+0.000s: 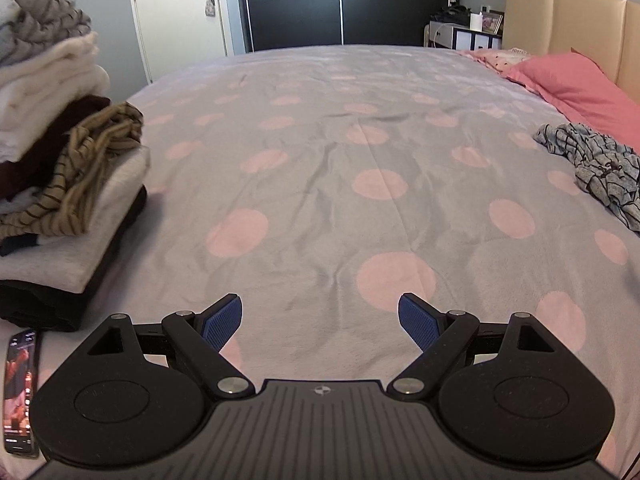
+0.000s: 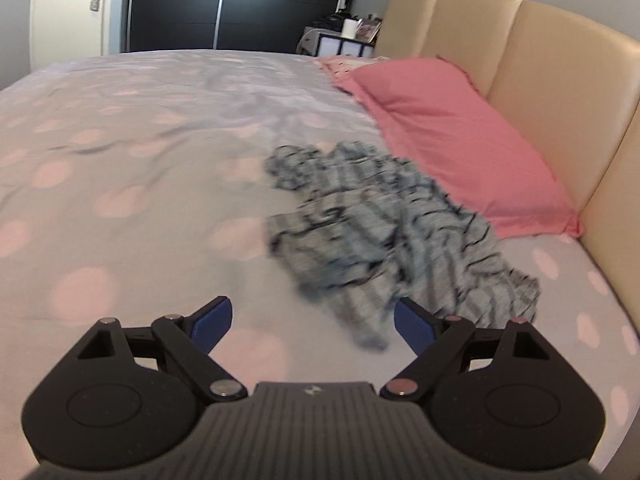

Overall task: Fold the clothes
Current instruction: 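Reach the right gripper to the crumpled grey striped shirt and grasp it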

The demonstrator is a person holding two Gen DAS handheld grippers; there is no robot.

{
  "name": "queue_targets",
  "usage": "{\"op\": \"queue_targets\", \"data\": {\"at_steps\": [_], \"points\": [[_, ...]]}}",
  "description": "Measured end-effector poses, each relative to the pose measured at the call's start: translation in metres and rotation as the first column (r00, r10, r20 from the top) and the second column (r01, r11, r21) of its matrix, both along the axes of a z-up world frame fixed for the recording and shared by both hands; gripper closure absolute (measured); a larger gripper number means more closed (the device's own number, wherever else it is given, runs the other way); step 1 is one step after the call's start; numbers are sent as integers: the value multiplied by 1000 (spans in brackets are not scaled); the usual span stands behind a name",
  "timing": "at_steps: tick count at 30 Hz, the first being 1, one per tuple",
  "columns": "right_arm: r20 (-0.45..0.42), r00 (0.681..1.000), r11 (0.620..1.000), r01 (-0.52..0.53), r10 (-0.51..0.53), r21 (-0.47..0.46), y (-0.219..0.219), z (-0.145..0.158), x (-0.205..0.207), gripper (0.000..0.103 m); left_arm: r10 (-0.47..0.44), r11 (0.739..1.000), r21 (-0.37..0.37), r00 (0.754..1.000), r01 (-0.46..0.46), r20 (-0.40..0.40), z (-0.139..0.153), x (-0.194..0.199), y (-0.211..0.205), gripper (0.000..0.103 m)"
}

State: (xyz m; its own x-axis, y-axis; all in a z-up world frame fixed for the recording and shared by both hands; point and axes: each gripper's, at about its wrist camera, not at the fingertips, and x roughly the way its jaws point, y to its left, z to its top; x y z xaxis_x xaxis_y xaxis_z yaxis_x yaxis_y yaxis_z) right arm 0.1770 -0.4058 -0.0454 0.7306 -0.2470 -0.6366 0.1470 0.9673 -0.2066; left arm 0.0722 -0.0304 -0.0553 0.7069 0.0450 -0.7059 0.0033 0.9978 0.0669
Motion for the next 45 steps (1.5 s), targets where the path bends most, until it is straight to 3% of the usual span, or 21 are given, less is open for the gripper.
{"op": "queue_targets", "data": {"at_steps": [9, 11, 14, 17, 26, 34, 36, 42, 45], "points": [[-32, 998, 989, 48, -53, -138, -69, -46, 63, 16, 34, 999, -2, 997, -35, -64, -14, 20, 10, 17], [-48, 995, 988, 76, -83, -132, -80, -55, 76, 24, 49, 999, 11, 996, -48, -79, -17, 25, 11, 17], [-70, 993, 992, 84, -90, -91, -89, -65, 94, 27, 53, 998, 21, 993, -51, -102, -23, 30, 11, 17], [-88, 994, 996, 65, -70, -55, -87, -68, 105, 51, 48, 999, 25, 992, -46, -118, -27, 34, 9, 18], [-63, 995, 997, 73, -75, -41, -74, -50, 91, 89, 32, 999, 14, 995, -31, -91, -18, 31, 9, 18], [16, 998, 998, -65, 65, 7, -31, 3, 53, 94, 28, 999, -21, 999, -28, -24, 6, 11, 14, 19], [33, 991, 991, -129, 128, 30, -10, 16, 41, 102, 27, 999, -23, 1000, -27, -7, 12, 5, 16, 19], [111, 911, 905, -409, 398, 118, 83, 55, -22, 102, 39, 999, -38, 999, -38, 30, 25, -12, 26, 19], [110, 883, 871, -469, 457, 147, 119, 61, -51, 102, 34, 999, -40, 998, -32, 47, 31, -21, 31, 19]]}}
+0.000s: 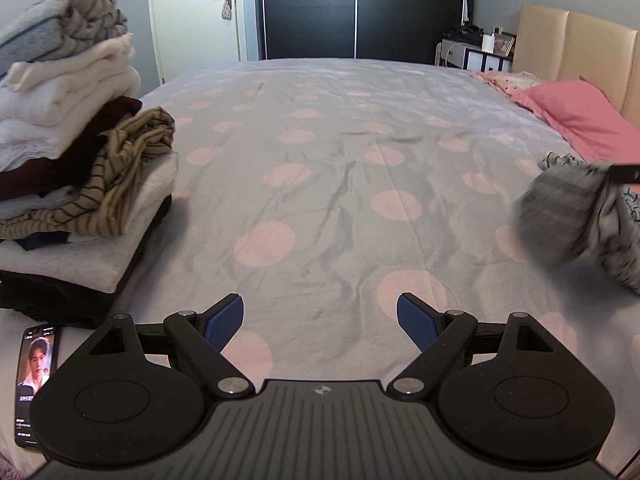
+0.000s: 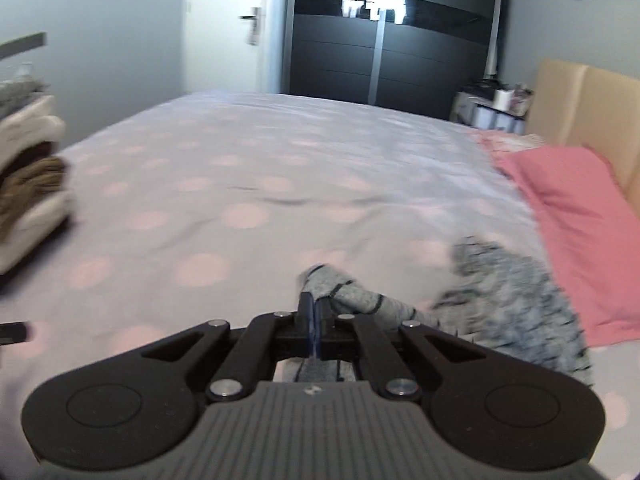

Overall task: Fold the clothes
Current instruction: 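Reach the right gripper to the crumpled grey striped shirt and grasp it, then pull the shirt across the bed with the right gripper while the left gripper grasps its edge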

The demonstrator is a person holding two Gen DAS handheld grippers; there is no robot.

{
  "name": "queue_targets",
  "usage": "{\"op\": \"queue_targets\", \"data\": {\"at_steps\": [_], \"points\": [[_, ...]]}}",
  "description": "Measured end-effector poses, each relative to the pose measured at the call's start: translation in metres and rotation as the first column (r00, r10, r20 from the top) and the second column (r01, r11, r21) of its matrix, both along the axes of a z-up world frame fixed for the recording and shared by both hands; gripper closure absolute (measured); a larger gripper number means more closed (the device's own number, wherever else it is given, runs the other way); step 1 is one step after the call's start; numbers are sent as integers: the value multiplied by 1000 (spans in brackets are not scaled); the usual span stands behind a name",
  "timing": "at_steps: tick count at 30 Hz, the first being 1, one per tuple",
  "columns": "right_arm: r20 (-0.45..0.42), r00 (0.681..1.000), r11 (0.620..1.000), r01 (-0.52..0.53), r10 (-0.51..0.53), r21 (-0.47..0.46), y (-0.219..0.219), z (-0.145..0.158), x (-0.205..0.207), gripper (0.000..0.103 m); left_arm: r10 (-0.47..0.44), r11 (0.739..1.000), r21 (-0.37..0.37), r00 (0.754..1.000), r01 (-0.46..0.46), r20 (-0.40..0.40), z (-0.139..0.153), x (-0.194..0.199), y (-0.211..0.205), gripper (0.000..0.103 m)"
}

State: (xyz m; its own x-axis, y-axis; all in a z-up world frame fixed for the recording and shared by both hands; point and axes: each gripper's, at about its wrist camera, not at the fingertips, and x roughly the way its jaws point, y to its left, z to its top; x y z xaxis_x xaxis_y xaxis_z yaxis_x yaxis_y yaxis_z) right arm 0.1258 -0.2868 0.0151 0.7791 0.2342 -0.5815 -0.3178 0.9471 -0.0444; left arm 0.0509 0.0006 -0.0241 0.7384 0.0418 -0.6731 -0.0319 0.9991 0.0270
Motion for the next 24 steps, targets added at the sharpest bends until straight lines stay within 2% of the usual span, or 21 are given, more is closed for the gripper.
{"op": "queue_targets", "data": {"at_steps": [5, 10, 15, 17, 20, 21, 23, 24], "points": [[-46, 997, 997, -60, 62, 50, 33, 2, -30, 102, 5, 1000, 5, 1000, -5, 15, 5, -14, 12, 19], [-33, 980, 970, -188, 195, 153, 68, 13, -65, 102, 36, 999, -3, 999, -36, 16, 6, -22, 28, 18], [-86, 934, 930, -330, 347, 163, 114, 2, -97, 101, 70, 998, -1, 997, -70, 33, 9, -29, 42, 18], [-122, 918, 924, -366, 378, 110, 125, -10, -105, 101, 72, 997, -6, 997, -72, 36, 8, -32, 46, 19], [-188, 899, 916, -400, 395, 15, 131, -26, -107, 88, 73, 997, -33, 997, -72, 28, 6, -35, 50, 18], [-210, 892, 913, -409, 399, -2, 130, -31, -106, 79, 73, 996, -50, 997, -71, 23, 5, -36, 51, 18], [-231, 893, 916, -401, 387, -12, 124, -34, -106, 67, 62, 995, -80, 998, -62, 0, 4, -36, 52, 18], [-241, 893, 918, -395, 381, -13, 121, -35, -104, 65, 54, 994, -94, 998, -55, -7, 3, -35, 52, 19]]}}
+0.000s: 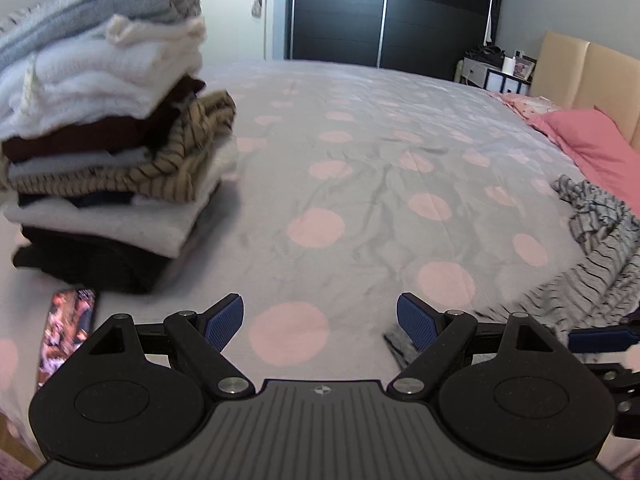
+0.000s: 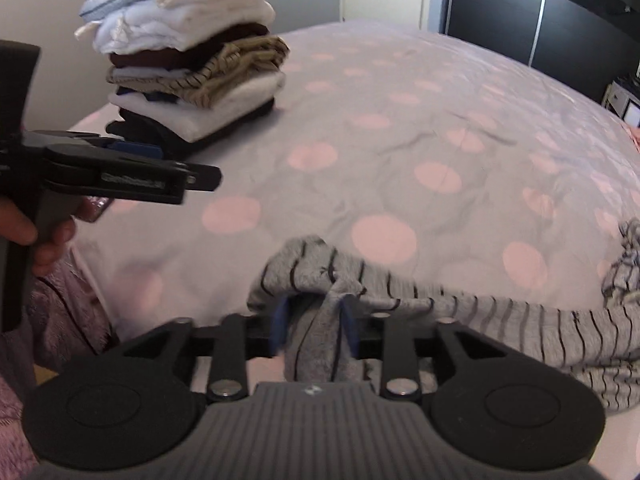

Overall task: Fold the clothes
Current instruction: 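Pull the shirt across the bed with the right gripper while the left gripper grasps its edge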

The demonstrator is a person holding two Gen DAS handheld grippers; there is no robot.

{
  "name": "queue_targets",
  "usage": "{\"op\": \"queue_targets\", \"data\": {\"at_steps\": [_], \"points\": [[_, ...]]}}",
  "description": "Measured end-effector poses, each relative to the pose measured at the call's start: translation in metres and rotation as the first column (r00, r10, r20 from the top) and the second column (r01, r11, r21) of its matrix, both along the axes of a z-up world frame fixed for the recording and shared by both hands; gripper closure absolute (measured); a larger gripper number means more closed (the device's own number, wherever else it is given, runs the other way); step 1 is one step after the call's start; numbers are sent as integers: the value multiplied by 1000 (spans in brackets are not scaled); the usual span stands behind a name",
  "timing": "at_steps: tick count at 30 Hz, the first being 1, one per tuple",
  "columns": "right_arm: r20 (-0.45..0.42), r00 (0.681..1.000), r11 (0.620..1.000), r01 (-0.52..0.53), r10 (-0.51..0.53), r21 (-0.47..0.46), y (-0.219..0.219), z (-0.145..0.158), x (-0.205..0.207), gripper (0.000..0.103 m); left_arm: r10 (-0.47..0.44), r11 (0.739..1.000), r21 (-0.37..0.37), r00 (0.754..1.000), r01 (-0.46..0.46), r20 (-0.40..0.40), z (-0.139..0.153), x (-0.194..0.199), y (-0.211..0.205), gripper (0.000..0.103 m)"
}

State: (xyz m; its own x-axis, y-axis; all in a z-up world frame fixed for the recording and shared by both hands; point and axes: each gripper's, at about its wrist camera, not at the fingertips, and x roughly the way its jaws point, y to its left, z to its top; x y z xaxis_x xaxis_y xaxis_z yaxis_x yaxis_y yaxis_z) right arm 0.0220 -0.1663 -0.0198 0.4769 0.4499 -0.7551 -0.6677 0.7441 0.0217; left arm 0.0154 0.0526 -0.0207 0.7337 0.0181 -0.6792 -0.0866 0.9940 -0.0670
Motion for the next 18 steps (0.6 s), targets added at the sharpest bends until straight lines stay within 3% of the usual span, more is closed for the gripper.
{"op": "queue_targets", "data": {"at_steps": [5, 9, 13, 18], "points": [[21, 996, 996, 91, -91, -9, -27, 6, 8, 55, -29, 998, -50, 1000, 29, 4, 1, 1, -6, 19], [26, 972, 971, 235, -234, -51, -57, 5, 23, 52, -90, 994, -65, 996, 90, 10, 0, 4, -19, 19], [14, 937, 932, 348, -348, -100, -84, -9, 36, 50, -206, 978, -37, 978, 207, 29, -2, 3, -46, 19], [-2, 899, 886, 433, -439, -167, -108, -37, 48, 42, -330, 943, -37, 944, 330, -6, -15, 7, -83, 19]]}}
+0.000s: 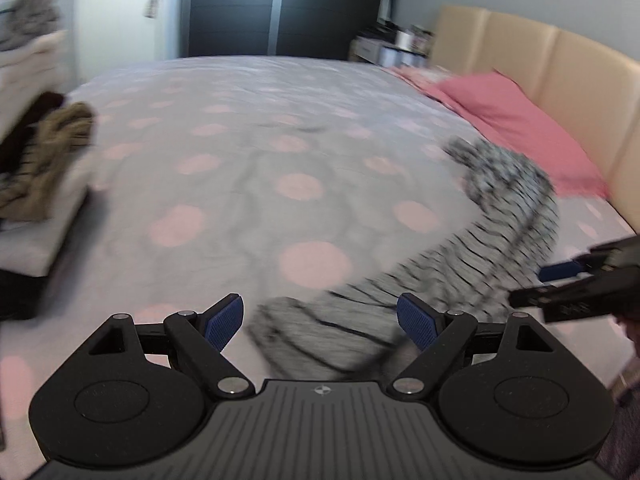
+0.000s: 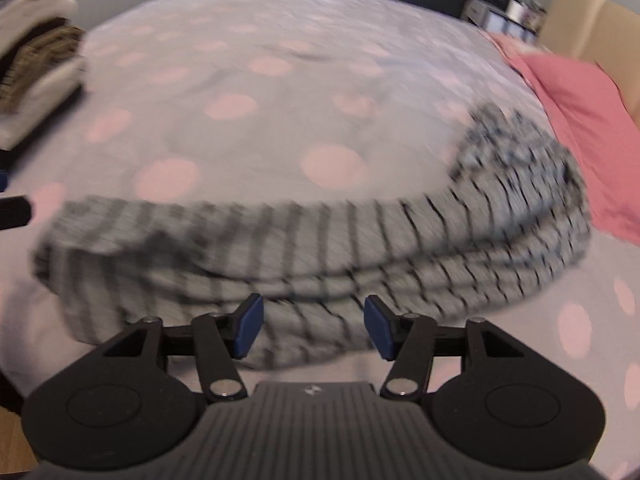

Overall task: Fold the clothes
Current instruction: 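Pull the shirt across the bed with the right gripper while the left gripper grasps its edge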

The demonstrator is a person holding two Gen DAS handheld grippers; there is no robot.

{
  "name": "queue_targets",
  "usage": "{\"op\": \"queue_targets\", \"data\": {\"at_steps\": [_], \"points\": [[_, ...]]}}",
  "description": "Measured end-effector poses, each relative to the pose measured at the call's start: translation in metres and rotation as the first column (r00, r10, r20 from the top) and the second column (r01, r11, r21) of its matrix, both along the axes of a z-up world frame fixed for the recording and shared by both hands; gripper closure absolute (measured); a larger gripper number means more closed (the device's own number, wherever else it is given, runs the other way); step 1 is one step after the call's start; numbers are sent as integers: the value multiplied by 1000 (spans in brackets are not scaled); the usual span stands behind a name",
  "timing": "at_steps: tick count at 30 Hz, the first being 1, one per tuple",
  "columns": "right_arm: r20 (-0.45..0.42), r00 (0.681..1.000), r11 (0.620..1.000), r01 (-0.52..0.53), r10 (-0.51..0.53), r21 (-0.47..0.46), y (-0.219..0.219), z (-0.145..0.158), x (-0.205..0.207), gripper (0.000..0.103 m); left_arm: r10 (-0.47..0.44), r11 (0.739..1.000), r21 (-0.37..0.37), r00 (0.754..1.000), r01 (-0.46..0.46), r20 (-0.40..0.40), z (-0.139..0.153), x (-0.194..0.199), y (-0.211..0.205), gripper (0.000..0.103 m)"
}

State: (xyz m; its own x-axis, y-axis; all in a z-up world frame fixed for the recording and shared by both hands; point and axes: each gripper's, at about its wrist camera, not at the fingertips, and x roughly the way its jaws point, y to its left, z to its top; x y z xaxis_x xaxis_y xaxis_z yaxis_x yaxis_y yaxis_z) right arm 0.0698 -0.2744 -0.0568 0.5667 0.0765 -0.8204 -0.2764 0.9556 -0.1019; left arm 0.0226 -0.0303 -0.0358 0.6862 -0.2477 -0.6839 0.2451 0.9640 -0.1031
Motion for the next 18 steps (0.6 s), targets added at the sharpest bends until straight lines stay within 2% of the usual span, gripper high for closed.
{"op": "queue_targets", "data": {"at_steps": [5, 9, 12, 14, 16, 18], "points": [[-37, 990, 990, 140, -139, 19, -34, -22, 12, 39, -90, 996, 19, 993, 91, -76, -19, 10, -32, 19], [-62, 962, 955, 272, -266, 121, -63, -30, 23, 40, -91, 994, 50, 986, 99, -142, -37, 22, -44, 20], [-73, 940, 927, 341, -333, 159, -73, -37, 33, 40, -65, 995, 56, 980, 77, -188, -47, 30, -45, 31], [-90, 930, 910, 367, -356, 194, -78, -43, 39, 42, -43, 997, 51, 976, 56, -215, -51, 36, -42, 43], [-109, 930, 899, 367, -351, 239, -79, -48, 44, 58, -22, 999, 36, 969, 32, -245, -53, 41, -37, 48], [-95, 938, 905, 346, -333, 249, -75, -50, 47, 80, -10, 999, 30, 968, 18, -252, -52, 44, -32, 59]]}}
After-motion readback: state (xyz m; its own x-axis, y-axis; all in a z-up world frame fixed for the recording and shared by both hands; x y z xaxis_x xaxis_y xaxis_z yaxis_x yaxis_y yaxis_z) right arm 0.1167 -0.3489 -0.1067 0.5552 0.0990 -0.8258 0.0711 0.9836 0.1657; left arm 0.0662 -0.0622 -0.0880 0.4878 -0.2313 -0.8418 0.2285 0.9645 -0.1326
